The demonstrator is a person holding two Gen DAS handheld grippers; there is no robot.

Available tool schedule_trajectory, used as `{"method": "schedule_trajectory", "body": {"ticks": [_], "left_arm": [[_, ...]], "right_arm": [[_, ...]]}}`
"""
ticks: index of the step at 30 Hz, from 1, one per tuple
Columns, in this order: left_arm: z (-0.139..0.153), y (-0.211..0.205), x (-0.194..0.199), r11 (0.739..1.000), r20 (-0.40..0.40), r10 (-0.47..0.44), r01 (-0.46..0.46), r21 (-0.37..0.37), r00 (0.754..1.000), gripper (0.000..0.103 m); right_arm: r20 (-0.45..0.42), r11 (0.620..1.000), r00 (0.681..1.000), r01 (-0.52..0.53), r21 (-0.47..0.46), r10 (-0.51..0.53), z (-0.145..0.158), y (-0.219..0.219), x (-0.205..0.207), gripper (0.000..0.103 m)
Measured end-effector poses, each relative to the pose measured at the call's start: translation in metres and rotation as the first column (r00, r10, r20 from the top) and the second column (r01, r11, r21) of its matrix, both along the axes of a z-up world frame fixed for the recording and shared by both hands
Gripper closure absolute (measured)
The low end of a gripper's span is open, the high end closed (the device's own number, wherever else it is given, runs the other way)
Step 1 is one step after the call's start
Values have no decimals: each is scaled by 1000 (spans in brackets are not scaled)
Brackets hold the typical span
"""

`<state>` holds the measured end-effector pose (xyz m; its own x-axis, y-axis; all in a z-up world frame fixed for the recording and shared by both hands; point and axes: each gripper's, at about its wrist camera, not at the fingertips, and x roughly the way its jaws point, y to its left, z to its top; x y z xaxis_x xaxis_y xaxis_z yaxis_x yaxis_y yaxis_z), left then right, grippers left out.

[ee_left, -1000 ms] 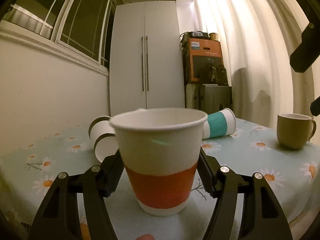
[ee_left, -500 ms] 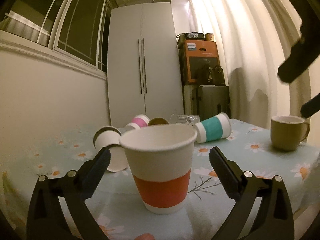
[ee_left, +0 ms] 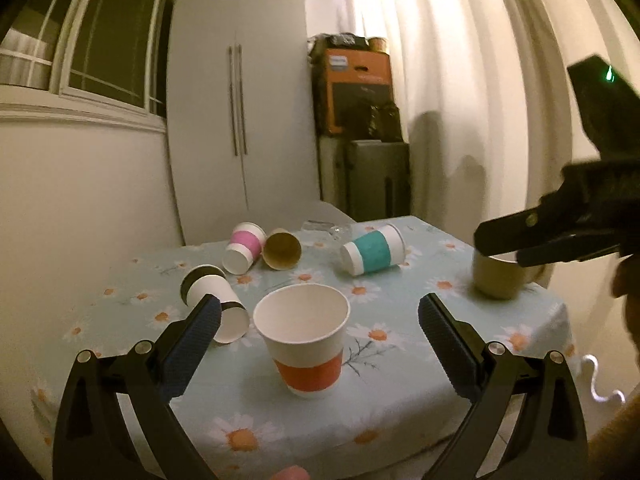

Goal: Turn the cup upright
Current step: 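Open the left gripper and withdraw it from the upright cup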

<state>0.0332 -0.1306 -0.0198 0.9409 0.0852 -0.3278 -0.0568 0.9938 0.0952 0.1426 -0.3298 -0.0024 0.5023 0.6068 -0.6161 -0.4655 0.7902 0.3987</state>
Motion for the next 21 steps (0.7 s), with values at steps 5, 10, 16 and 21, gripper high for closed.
{"method": "schedule_trajectory", "body": {"ticks": [5,10,16,21], "left_arm": [[20,12,-11,999,-55,-28,26,-29,998,6],[32,32,-24,999,-106,-20,15,-51,994,6],[40,50,-39,999,-126,-3,-4,-54,992,6],[37,61,-41,997,-162,-16,3,-79,987,6]], "right_arm": [[9,1000,1000,5,8,-5,1,-2,-1,18],[-1,1000,1000,10,1,-10,-2,2,-1,18],[2,999,1000,-3,-48,3,-5,17,-13,18],[21,995,998,-50,-92,52,-7,35,-30,18]]}}
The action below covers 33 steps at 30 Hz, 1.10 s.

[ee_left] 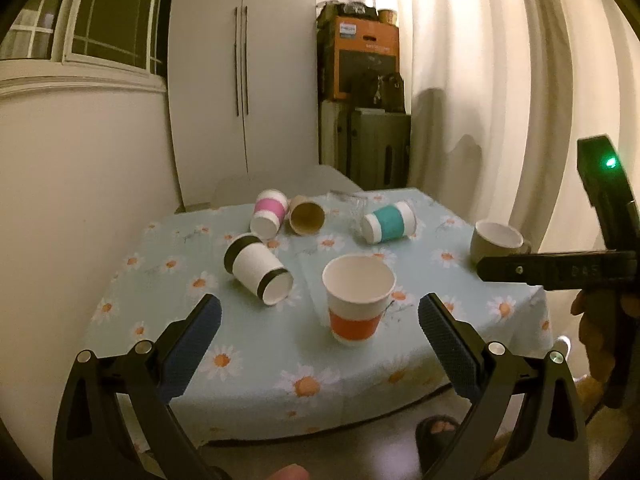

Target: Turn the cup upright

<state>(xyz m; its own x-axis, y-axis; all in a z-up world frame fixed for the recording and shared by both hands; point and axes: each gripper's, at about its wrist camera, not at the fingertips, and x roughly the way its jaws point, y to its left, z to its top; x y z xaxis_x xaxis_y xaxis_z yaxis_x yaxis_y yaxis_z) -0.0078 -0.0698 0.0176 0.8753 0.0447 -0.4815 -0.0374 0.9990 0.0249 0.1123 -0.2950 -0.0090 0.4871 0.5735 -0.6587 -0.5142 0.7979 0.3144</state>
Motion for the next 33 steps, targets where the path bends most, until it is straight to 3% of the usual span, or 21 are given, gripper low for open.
{"method": "schedule_trajectory", "body": {"ticks": [16,33], "left_arm": [[-36,36,19,996,-120,-10,-2,-93,993,6],[-51,39,32,993,-242,-38,9,-121,970,7]], "right_arm": [[17,985,991,-129,-118,132,-13,55,-16,18],[-21,974,985,-175,-143,174,-26,60,-13,18]]}}
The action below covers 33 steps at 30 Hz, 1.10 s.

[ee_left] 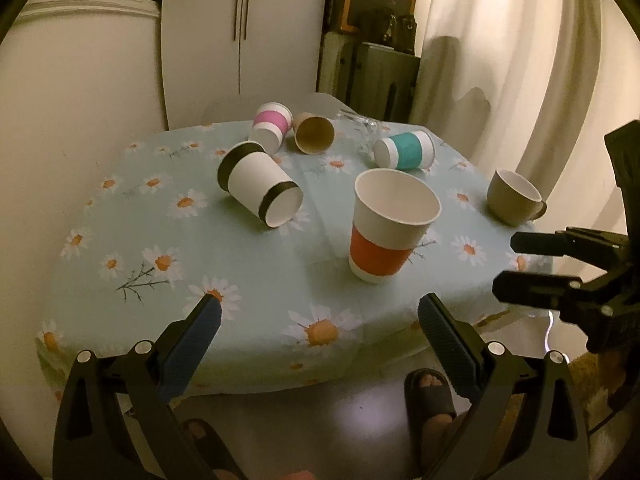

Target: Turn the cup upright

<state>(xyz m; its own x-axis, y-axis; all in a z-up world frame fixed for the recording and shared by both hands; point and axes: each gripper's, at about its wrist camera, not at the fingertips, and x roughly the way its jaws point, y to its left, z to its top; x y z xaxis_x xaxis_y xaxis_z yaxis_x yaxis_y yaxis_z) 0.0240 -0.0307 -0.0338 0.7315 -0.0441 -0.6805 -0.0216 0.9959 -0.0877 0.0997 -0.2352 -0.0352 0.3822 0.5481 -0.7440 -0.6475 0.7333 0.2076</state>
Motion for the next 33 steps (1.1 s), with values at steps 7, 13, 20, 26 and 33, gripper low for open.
{"method": "schedule_trajectory", "body": {"ticks": [7,13,20,26,33], "left_arm": [[-4,-7,-2,1000,-15,-18,18,13,1000,7],[-5,-8,-1,1000,-17,-12,13,26,1000,7],[-4,-9,-2,999,-20,-14,15,29,1000,7],[-3,-7,-4,999,-18,-10,11,30,1000,7],[-3,-7,-4,999,-22,-14,14,33,1000,7]], "right_arm": [[0,1000,1000,5,5,-5,1,-2,-1,18],[1,1000,1000,7,6,-7,2,-3,-1,18],[3,1000,1000,8,2,-8,2,-2,-2,18],[5,1000,1000,7,0,-7,2,-2,-4,18],[-1,1000,1000,11,-9,-11,0,0,-3,18]]}}
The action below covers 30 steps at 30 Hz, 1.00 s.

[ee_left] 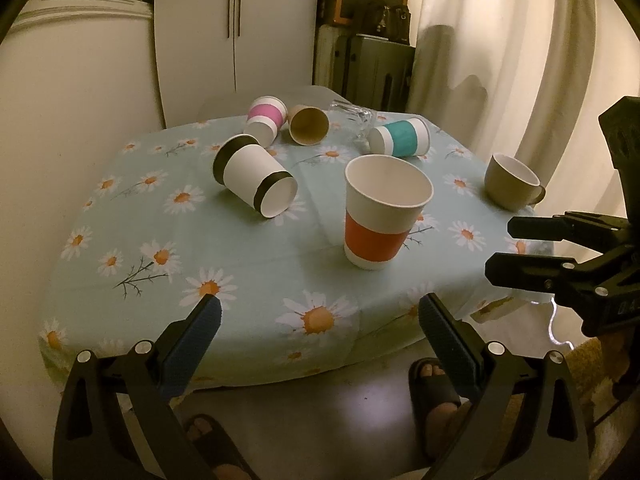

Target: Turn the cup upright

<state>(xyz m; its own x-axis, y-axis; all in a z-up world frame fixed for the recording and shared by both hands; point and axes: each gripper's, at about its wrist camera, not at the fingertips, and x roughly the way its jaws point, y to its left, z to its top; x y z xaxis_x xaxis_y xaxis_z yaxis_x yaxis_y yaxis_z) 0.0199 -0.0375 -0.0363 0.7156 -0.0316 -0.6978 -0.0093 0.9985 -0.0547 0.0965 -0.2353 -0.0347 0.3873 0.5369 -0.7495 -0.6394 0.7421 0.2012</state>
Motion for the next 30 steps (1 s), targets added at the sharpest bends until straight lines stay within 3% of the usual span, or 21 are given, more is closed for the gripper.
{"method": "schedule_trajectory", "body": {"ticks": [30], "left_arm": [[-1,-3,-1,1000,-4,-17,17,8,1000,7]], "right_arm": [[-3,1000,1000,0,-2,0,-2,2,1,18]]}}
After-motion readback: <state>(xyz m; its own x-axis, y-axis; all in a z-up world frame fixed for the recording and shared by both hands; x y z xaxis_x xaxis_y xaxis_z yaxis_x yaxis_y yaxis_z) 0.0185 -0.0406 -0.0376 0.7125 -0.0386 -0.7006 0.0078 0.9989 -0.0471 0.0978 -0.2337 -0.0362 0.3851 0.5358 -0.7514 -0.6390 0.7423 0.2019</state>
